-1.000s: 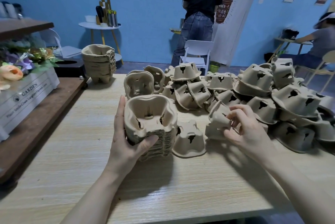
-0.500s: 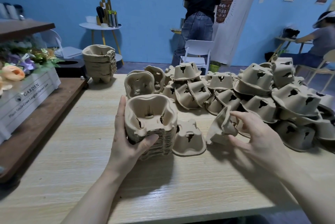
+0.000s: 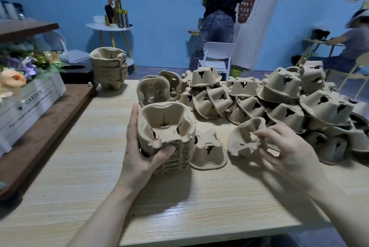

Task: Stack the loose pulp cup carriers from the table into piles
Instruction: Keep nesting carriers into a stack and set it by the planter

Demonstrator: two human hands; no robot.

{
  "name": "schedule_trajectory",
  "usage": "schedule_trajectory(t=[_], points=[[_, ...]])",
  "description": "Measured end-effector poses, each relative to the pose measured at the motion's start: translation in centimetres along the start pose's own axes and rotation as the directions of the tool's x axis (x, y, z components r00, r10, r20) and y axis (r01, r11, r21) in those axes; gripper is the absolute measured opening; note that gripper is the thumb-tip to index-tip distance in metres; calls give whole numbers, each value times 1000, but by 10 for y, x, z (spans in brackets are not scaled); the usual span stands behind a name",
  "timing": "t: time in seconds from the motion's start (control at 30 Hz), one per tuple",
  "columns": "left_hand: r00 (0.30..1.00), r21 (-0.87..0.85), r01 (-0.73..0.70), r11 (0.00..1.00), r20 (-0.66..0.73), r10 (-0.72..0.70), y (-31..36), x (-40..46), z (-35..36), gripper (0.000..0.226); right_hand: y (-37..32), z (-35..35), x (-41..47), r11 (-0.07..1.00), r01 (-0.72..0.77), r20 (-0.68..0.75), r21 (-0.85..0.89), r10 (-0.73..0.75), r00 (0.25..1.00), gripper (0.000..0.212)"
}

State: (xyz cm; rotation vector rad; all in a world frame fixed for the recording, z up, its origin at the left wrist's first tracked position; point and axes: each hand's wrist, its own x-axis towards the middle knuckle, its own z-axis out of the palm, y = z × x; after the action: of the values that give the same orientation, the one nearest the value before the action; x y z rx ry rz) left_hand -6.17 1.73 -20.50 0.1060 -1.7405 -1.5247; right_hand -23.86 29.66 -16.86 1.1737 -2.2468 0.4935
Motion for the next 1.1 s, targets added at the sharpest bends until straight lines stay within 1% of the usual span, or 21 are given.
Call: schedule_trajectory(t=[0.13,0.2,0.27,0.33,0.43,0.5,0.6,0.67,0.73,0.8,0.87,0.97,1.1], points=[[1000,14,-10,1000,0,10,-1,1,-1,116,-4,-9,6,991,-79,-66,108,87,994,29],[1000,22,-12,1000,1,12,0,0,-1,114,-12,-13,13,959,-101,-102,266,132,986,26],[1000,24,-13,1000,3,13,0,0,-1,113,-25,-16,23,892,-81,-133,445,155,979,24],[1000,20,-9,1000,5,8,0,1,-1,112,-43,-20,33,819,-52,-159,572,172,972,24],[1000,38,-10,999,-2,10,-2,1,-2,113,-73,-23,50,645,-21,-145,764,204,968,34],[1000,39,-2,999,-3,2,-2,1,-3,113,-92,-22,60,553,12,-130,833,175,976,32],[1000,43,18,999,-17,-18,-4,1,-4,114,-115,-14,71,480,16,-71,877,97,993,25],[999,42,33,999,-25,-32,-7,2,-5,120,-126,-5,74,483,-4,-23,875,51,998,26],[999,59,32,998,-23,-30,-9,2,-5,125,-133,5,75,527,-25,12,849,27,1000,26],[999,56,42,998,-19,-41,-8,2,-5,124,-135,12,73,582,-48,34,812,34,999,25],[999,56,50,997,-18,-49,-7,2,-5,122,-135,16,70,633,-50,27,772,47,999,26],[999,68,47,997,-24,-46,-7,2,-6,118,-135,18,65,694,-15,-7,719,29,1000,27],[999,61,43,997,-16,-42,-6,2,-5,118,-134,21,59,739,-36,16,673,33,999,39]])
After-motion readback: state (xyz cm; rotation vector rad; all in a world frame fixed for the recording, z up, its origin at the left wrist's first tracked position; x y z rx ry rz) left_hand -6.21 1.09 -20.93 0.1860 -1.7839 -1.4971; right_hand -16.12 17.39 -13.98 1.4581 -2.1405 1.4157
